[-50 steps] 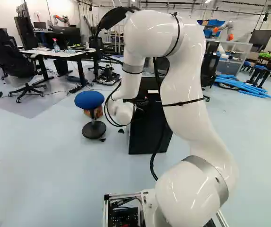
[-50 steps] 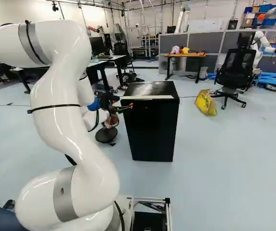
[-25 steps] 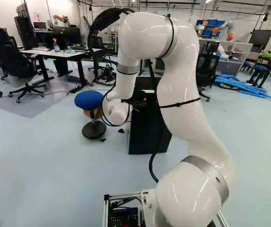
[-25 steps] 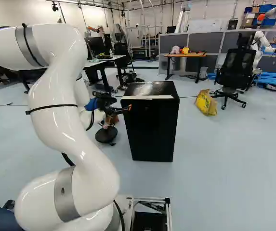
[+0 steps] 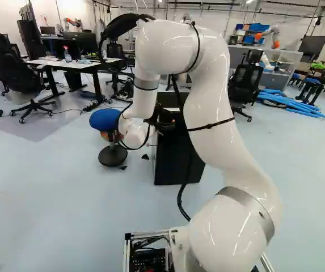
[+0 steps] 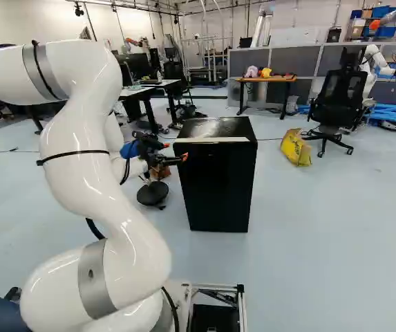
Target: Grab a drink from the fridge
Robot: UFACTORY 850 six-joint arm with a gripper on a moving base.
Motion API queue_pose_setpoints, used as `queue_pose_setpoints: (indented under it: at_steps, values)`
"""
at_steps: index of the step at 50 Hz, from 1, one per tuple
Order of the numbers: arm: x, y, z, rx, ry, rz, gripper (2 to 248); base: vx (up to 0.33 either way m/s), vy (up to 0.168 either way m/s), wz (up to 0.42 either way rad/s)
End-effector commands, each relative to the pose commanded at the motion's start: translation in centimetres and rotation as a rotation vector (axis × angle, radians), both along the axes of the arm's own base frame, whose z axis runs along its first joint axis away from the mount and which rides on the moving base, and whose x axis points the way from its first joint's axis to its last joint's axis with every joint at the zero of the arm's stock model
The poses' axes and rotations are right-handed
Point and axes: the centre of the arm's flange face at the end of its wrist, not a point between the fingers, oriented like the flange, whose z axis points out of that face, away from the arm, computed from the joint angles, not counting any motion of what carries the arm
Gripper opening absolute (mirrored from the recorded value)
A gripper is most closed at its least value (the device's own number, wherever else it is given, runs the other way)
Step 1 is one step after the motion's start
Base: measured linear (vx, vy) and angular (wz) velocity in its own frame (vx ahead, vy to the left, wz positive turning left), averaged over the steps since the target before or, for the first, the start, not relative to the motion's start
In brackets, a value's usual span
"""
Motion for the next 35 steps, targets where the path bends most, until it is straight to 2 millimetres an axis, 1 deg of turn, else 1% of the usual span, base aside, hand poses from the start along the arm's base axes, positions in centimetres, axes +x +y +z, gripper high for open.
queue_pose_setpoints:
  at_steps: [22, 35]
  values:
    - [1.7, 1.4, -0.4, 0.029, -0.021, -0.067, 247, 0.0, 0.0, 0.0]
    - [1.9, 1.4, -0.5, 0.037, -0.023, -0.096, 247, 0.0, 0.0, 0.0]
